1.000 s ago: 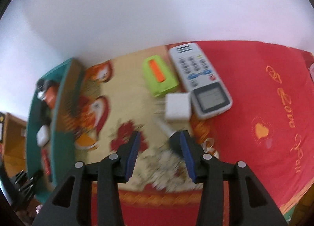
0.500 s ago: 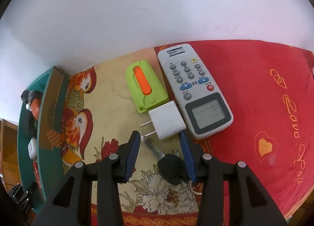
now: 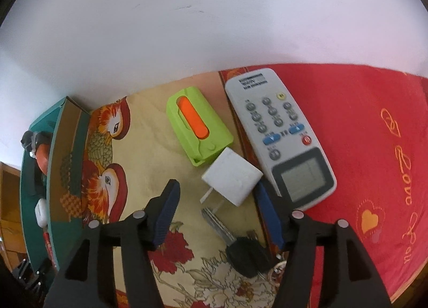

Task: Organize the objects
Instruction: 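Move the right tool back toward the white charger, then close the right tool on the white charger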

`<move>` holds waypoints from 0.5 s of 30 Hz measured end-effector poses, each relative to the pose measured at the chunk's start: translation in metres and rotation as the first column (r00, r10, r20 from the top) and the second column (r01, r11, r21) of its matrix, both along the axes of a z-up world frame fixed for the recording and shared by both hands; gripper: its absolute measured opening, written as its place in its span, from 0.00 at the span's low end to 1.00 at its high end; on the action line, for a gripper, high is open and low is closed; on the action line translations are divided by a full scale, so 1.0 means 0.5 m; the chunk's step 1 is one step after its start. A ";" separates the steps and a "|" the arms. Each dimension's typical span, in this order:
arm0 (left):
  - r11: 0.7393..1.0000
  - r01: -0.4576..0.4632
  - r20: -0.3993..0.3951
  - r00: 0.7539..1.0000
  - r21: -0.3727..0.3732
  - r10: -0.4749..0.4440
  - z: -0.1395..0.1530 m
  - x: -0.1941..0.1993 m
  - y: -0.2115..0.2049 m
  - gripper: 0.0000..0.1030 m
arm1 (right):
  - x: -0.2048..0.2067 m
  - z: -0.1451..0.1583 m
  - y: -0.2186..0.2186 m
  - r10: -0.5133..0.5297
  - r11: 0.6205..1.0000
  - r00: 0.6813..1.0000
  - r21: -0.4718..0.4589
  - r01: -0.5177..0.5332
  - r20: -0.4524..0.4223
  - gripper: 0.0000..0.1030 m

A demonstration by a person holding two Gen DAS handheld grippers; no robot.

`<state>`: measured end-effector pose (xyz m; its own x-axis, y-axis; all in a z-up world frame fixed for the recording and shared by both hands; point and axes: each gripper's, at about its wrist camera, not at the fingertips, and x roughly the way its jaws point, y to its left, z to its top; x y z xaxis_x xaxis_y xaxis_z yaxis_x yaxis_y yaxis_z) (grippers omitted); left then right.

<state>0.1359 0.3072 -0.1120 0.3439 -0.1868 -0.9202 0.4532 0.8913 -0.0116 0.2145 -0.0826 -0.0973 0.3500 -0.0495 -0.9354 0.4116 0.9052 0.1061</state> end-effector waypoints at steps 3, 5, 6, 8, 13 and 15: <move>1.000 0.001 0.001 1.000 0.000 -0.001 0.000 0.000 0.000 0.20 | 0.011 -0.001 0.005 0.001 1.000 1.000 -0.021 -0.001 -0.003 0.59; 1.000 0.000 0.000 1.000 -0.001 0.000 0.000 0.000 0.000 0.20 | 0.017 -0.002 0.010 0.010 0.999 1.000 -0.040 -0.010 -0.005 0.59; 1.000 -0.001 0.000 1.000 -0.002 0.001 0.000 0.000 0.000 0.20 | 0.017 -0.003 0.013 0.019 0.998 1.000 -0.052 -0.020 -0.007 0.59; 1.000 -0.002 0.000 1.000 -0.002 0.002 0.000 0.000 -0.001 0.20 | 0.017 -0.002 0.022 0.041 0.996 0.999 -0.073 -0.041 -0.010 0.58; 1.000 0.000 0.000 1.000 -0.002 0.000 0.000 0.000 -0.001 0.20 | 0.012 -0.009 0.053 0.087 0.989 0.996 -0.119 -0.089 -0.023 0.51; 1.000 0.002 0.000 1.000 -0.002 -0.002 0.001 -0.001 -0.003 0.20 | 0.010 -0.009 0.054 0.082 0.990 0.996 -0.115 -0.085 -0.026 0.51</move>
<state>0.1356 0.3057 -0.1116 0.3435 -0.1890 -0.9199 0.4553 0.8902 -0.0129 0.2196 -0.0556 -0.1016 0.3379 -0.1291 -0.9323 0.3351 0.9421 -0.0090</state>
